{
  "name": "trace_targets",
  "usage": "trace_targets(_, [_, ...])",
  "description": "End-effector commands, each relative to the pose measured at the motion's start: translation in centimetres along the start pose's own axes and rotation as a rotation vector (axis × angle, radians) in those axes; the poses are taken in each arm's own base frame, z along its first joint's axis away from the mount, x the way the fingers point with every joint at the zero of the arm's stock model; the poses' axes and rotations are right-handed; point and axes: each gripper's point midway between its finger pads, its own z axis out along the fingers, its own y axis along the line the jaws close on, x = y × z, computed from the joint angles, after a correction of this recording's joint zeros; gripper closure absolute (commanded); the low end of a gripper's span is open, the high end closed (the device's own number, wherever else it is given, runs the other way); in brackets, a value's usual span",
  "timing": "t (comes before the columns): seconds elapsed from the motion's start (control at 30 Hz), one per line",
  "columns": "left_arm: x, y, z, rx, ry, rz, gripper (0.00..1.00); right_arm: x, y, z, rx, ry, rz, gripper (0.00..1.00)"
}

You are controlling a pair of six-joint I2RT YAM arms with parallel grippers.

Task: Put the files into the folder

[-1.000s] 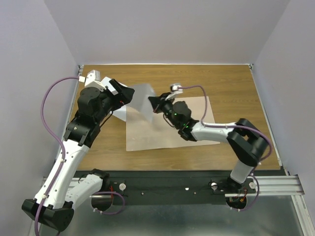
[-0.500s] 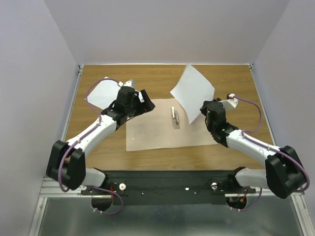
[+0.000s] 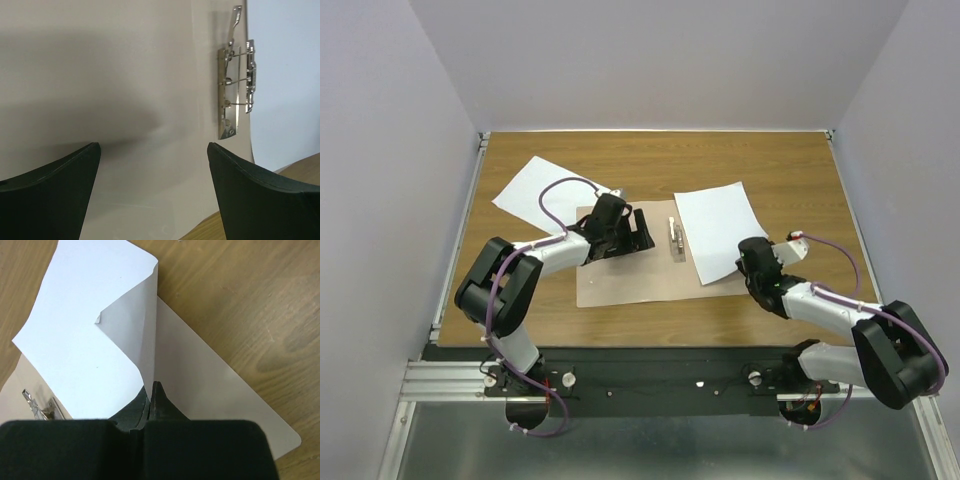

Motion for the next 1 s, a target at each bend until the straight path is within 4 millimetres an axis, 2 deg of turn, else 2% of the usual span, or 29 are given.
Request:
trace_targets(0.0, [1.1, -0.5, 0.7, 0.041, 0.022, 0.010, 0.03, 1.2, -0.9, -0.4, 0.007, 0.058, 0.072, 0.99])
trace_targets(0.17, [1.9, 0.0, 0.9, 0.033, 0.032, -0.004, 0.03, 2.9, -1.0, -0.6, 0.005, 0.135, 0.101, 0.99])
trace_targets(0.37, [2.5, 0.4, 1.0, 0.020, 0.042, -0.014, 0.03, 3.3, 0.1, -0.7, -0.008, 0.171, 0.105, 0.99])
trace_targets(0.63, [3.2, 0.9, 1.3, -0.006, 0.049, -0.049, 0.03, 5.1, -2.7, -1.9, 0.027, 0.229, 0.159, 0.99])
trace_targets(0.73, [3.5, 0.9, 1.5, -0.006, 0.057, -0.051, 0.03, 5.6, -1.9, -2.6, -0.016, 0.257, 0.132, 0.99])
trace_targets(0.97, [3.8, 0.7, 1.7, -0.010, 0.060, -0.060, 0.03, 6.4, -2.3, -3.4, -0.030, 0.273, 0.121, 0.92])
